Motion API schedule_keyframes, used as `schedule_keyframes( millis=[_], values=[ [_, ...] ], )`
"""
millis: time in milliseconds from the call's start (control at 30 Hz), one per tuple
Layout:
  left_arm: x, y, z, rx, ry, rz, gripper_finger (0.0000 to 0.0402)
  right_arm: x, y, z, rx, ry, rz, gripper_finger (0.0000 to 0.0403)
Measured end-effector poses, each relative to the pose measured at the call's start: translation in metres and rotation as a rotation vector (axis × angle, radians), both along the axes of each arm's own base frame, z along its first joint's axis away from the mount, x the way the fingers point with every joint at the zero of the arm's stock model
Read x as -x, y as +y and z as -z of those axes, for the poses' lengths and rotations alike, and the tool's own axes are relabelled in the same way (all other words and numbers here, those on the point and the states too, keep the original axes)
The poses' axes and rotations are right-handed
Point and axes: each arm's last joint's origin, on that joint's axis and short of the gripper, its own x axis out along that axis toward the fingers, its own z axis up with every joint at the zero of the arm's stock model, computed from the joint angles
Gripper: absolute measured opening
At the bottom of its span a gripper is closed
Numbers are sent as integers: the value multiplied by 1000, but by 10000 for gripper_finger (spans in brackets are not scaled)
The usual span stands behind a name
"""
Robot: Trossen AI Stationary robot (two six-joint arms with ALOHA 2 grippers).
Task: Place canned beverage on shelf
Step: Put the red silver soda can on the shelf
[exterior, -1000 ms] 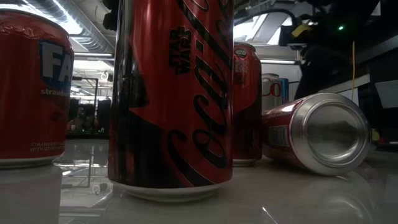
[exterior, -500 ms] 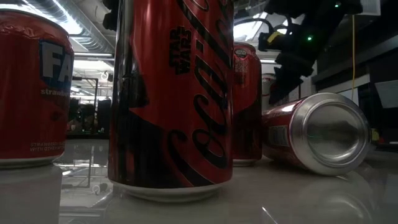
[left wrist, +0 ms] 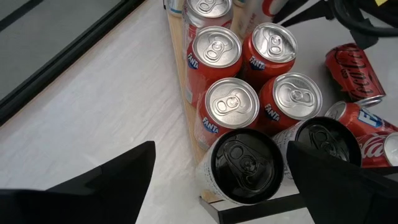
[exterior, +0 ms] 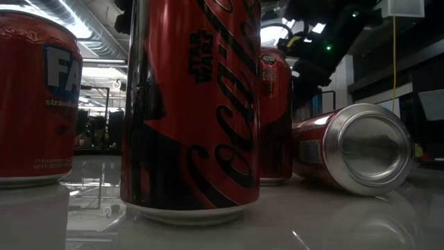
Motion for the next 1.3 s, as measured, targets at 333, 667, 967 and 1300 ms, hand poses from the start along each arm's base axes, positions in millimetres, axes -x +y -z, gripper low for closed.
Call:
schedule_keyframes(
  millis=[333,667,967,1300],
  values=[
    [0,0,0,0,0,0,354,8,10,5,-66,82,5,28],
    [0,0,0,0,0,0,354,11,9,5,29,79,102,28],
    [0,0,0,1,-1,0,354,12,-11,5,33,73,180,28],
    [0,0,0,1,0,-1,354,11,-13,4,42,68,191,28]
  ],
)
